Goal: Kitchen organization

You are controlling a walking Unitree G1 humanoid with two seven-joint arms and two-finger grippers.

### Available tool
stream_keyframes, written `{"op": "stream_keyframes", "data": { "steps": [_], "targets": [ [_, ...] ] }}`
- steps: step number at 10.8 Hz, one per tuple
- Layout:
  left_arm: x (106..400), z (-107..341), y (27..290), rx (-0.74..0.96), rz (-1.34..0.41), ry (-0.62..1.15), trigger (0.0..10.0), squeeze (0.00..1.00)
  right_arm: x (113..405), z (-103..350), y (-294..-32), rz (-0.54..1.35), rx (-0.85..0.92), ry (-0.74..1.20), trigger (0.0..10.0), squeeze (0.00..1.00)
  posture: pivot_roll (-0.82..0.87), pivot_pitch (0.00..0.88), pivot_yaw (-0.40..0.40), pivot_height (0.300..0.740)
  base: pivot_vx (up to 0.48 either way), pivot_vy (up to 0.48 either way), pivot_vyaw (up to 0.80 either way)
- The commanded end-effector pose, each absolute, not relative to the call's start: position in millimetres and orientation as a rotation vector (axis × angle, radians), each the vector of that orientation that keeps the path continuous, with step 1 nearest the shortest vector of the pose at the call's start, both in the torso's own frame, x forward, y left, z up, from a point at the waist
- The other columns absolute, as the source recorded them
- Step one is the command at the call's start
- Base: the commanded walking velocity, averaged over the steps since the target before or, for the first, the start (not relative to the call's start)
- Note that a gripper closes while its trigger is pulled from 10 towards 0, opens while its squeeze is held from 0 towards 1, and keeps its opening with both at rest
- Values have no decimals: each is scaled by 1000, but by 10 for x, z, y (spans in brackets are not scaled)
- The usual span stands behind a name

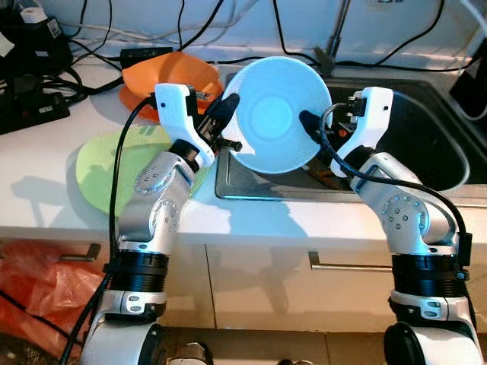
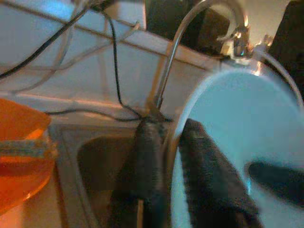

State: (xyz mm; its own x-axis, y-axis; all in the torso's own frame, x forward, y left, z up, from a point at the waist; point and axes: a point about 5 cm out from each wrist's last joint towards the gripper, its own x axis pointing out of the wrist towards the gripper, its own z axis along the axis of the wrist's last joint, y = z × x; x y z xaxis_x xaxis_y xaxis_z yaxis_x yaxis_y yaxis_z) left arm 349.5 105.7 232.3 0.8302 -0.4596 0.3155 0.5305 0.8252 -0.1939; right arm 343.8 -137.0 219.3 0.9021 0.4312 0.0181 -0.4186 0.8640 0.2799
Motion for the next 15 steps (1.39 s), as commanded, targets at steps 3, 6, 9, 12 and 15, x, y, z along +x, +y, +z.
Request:
{"op": "stream_keyframes", "data": {
  "steps": [3, 6, 9, 12, 15],
  "targets": [
    [3514, 2461, 1040, -260, -532, -320, 10000, 1000, 3431, 2134, -1421, 377, 292, 83, 0, 0, -13, 54, -25, 740, 0, 0, 0],
    [3546, 2378, 1076, -213, -507, -240, 10000, 1000, 3505, 2103, -1640, 211, 256, 75, 0, 0, -15, 56, -24, 740, 0, 0, 0],
    [3462, 2236, 1131, -196, -508, -161, 10000, 1000, 3627, 1964, -1925, 17, 147, 73, 0, 0, -2, 62, -25, 740, 0, 0, 0],
    [3332, 2020, 1186, -129, -576, 18, 10000, 1000, 3787, 1701, -2039, -44, 45, 135, 0, 0, 47, 81, -22, 740, 0, 0, 0],
    [3244, 1931, 1195, 3, -680, 168, 10000, 1000, 3862, 1504, -1999, -6, -57, 204, 0, 0, 101, 108, 3, 740, 0, 0, 0]
  ]
}}
